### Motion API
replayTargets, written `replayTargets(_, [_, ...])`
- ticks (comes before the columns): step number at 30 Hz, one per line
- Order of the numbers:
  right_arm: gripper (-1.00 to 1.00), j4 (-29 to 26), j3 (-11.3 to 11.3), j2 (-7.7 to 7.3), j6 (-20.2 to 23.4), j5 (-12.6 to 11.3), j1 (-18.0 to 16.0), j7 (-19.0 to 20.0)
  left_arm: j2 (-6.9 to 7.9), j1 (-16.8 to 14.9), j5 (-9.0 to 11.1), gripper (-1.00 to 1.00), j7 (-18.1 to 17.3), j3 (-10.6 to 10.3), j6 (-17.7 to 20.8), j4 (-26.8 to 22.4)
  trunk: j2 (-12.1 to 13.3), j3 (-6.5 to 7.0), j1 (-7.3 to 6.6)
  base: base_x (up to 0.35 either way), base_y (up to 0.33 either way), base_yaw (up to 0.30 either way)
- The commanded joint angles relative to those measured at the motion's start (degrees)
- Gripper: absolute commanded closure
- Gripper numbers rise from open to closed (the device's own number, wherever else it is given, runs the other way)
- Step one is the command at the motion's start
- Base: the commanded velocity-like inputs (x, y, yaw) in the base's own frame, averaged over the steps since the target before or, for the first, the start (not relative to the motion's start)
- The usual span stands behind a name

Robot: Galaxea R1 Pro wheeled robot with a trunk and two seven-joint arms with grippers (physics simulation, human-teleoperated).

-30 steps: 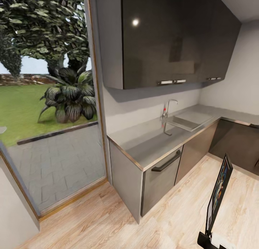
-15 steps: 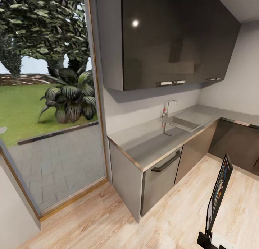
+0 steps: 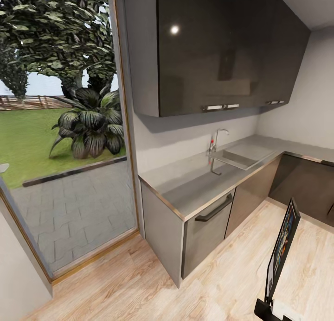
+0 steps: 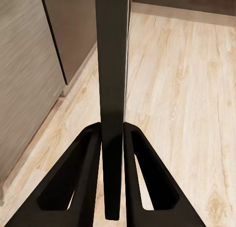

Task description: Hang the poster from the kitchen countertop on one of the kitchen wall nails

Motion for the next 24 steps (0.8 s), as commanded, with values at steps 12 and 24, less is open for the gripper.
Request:
replayTargets(12, [1.0, 0.03, 0.24, 0.0, -0.39, -0.52, -0.01, 0.17, 0.13, 0.03, 0.02, -1.0, -0.13, 0.23, -0.41, -0.19, -0.03, 0.0, 0.02, 0.0, 0.0, 0.0])
replayTargets(24, [1.0, 0.03, 0.28, 0.05, -0.46, -0.41, -0.01, 0.08, 0.23, 0.03, 0.0, -1.0, -0.29, 0.51, -0.53, -0.14, -0.03, 0.0, 0.02, -0.108, -0.077, 0.136])
